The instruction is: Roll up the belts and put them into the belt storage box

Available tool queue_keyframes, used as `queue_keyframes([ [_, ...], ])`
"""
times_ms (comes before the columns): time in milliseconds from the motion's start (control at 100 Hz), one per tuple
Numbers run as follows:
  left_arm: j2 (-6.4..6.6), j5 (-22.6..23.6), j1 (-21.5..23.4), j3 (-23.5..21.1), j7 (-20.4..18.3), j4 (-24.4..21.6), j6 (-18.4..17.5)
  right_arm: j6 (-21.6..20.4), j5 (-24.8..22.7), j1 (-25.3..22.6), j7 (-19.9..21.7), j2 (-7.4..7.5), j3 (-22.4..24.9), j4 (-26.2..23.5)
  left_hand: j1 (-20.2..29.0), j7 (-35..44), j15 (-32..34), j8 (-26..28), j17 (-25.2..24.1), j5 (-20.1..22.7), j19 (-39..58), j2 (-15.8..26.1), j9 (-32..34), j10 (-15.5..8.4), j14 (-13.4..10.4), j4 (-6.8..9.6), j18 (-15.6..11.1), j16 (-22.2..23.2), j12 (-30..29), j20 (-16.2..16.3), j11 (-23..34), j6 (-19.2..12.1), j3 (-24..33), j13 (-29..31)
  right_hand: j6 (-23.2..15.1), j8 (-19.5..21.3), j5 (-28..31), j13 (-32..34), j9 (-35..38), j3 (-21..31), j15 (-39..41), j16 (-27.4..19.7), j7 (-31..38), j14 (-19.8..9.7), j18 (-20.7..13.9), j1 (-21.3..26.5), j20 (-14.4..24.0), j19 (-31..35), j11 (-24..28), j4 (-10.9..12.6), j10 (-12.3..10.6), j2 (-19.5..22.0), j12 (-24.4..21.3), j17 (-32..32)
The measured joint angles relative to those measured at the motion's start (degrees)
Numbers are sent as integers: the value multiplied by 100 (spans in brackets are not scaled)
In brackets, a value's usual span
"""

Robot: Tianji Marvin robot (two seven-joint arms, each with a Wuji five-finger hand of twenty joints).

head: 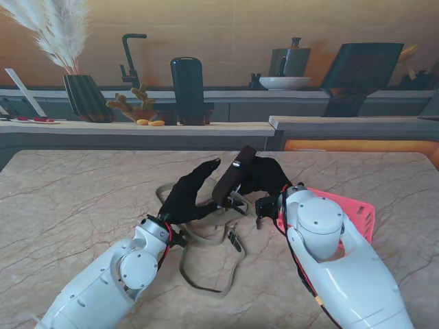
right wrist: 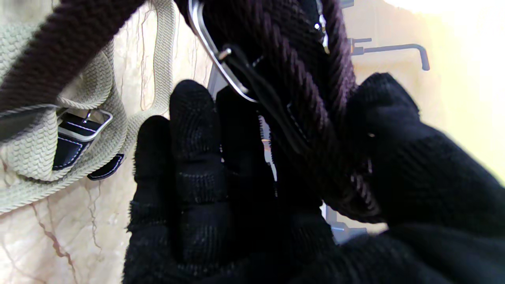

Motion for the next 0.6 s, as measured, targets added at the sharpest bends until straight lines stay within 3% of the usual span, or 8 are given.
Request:
queue_keyframes([
  [210,55,73,8,-23,-110,-18,-57,292,409,2,-309,-122,46,12,-24,-1,0,-130,4,0,0,-250,0,0,0,0,-1,-2,4,-1,0,-95,221,0,22,54,0,51,-9,0,9,0,3,18,51,0,-2,66,72,0,24,3,46,68],
  [320,87,318,16,-63,-105,-28,-53,299,403,-4,-381,-152,54,12,-108,-5,0,-276,19,0,0,-305,0,0,0,1,-1,-4,4,-4,0,-104,403,6,62,55,0,51,-41,-7,11,0,3,32,54,59,-7,66,80,0,59,3,49,68],
  [600,109,206,120,-219,-93,-107,-184,288,187,2,-367,-151,44,10,-685,-6,0,-288,32,0,-34,-308,0,0,-9,2,-2,-58,10,-14,0,-175,492,9,71,77,0,51,-72,-7,12,0,3,37,54,64,-56,66,144,0,80,4,51,69],
])
